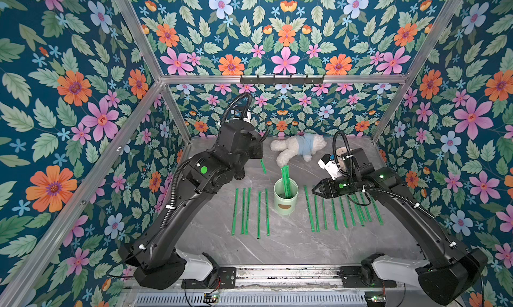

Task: Take the straws out of the storage container
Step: Place the straw at the center of the board.

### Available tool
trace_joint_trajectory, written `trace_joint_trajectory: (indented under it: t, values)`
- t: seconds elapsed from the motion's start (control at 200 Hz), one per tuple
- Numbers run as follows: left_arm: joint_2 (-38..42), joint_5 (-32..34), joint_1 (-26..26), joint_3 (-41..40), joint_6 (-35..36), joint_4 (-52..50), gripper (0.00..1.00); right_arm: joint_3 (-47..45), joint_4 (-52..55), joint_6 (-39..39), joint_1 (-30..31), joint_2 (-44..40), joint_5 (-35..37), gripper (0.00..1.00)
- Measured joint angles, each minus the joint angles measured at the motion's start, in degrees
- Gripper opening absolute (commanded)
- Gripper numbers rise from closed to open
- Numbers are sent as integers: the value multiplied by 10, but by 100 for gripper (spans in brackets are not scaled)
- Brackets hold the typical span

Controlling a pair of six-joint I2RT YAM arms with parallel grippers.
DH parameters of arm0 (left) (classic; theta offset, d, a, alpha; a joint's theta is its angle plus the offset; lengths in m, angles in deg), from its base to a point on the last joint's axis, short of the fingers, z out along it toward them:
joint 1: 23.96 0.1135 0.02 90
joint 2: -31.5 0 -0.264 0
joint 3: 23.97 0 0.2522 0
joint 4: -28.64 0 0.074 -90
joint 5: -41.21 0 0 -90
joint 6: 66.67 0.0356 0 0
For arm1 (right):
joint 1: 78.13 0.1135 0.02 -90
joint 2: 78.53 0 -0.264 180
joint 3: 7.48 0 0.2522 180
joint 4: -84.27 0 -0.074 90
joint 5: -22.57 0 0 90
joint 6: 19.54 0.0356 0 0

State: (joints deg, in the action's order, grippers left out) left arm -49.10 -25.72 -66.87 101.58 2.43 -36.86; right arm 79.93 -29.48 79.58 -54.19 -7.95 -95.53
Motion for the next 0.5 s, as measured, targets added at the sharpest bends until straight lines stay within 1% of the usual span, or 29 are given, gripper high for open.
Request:
trace_joint_trajectory:
  t: [0.075, 0.135, 0.18, 0.22, 0.285, 0.335, 0.44, 0.5]
  values:
    - [-34, 31, 19, 66, -2, -60, 12, 0, 0, 0, 0, 0, -2, 48]
    - [-68, 49, 52, 111, -13, -114, 12, 0, 0, 0, 0, 0, -2, 48]
    - [-89, 57, 86, 123, -23, -148, 12, -1, 0, 0, 0, 0, -2, 48]
    - [-104, 60, 119, 116, -31, -175, 12, -1, 0, 0, 0, -1, -2, 48]
    - [-127, 64, 167, 71, -46, -216, 12, -2, 0, 0, 0, -2, -2, 48]
    - [-141, 63, 192, 22, -54, -237, 12, -2, 0, 0, 0, -4, -2, 48]
    - [-167, 53, 220, -90, -67, -249, 12, -5, 0, 0, 0, -10, -2, 49]
    - [-183, 34, 233, -155, -71, -239, 12, -7, 0, 0, 0, -11, -2, 49]
